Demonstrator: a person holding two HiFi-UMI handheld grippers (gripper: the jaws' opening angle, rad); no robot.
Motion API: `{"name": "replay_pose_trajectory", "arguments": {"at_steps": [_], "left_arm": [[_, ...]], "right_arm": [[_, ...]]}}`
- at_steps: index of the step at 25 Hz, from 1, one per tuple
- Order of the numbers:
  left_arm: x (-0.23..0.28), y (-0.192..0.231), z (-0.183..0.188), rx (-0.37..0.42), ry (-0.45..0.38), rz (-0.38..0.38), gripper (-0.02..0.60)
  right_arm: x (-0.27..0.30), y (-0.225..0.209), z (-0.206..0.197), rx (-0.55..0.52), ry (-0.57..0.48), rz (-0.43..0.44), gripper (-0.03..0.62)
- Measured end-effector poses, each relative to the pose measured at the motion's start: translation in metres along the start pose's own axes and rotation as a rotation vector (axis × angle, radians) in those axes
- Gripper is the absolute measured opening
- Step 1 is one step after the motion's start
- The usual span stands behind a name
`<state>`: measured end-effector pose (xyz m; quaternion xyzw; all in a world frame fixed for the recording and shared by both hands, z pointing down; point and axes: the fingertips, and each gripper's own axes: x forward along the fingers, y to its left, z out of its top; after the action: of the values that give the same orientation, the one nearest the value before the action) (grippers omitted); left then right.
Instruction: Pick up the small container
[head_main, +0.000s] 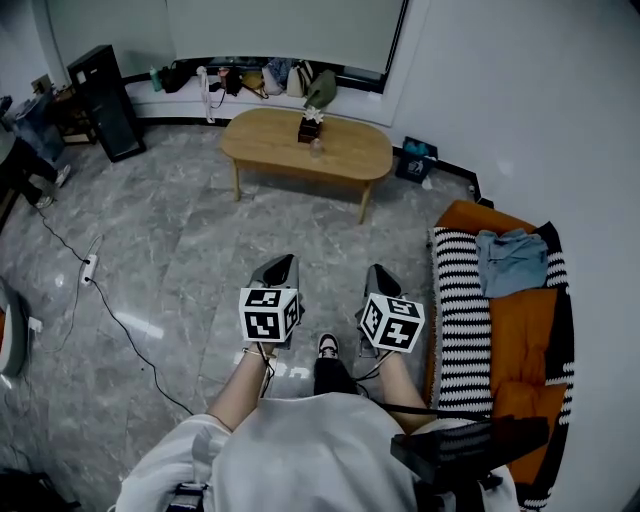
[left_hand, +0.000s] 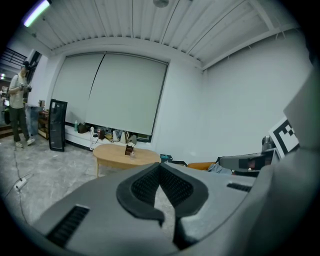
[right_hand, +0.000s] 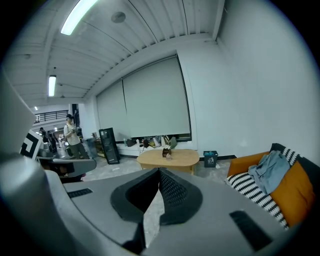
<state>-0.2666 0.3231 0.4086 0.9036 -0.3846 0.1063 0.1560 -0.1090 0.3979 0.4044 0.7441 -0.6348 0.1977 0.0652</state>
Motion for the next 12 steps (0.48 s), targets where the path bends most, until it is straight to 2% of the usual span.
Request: {"name": "replay_pose_trajectory", "arguments": {"at_steps": [12], "left_arm": [[0.102,0.015,0.049,0.011,-0.022,0.031,0.008]], "right_arm": [[0.098,-0.038,0.056,-0.009,-0.012,0.050,0.023]]}}
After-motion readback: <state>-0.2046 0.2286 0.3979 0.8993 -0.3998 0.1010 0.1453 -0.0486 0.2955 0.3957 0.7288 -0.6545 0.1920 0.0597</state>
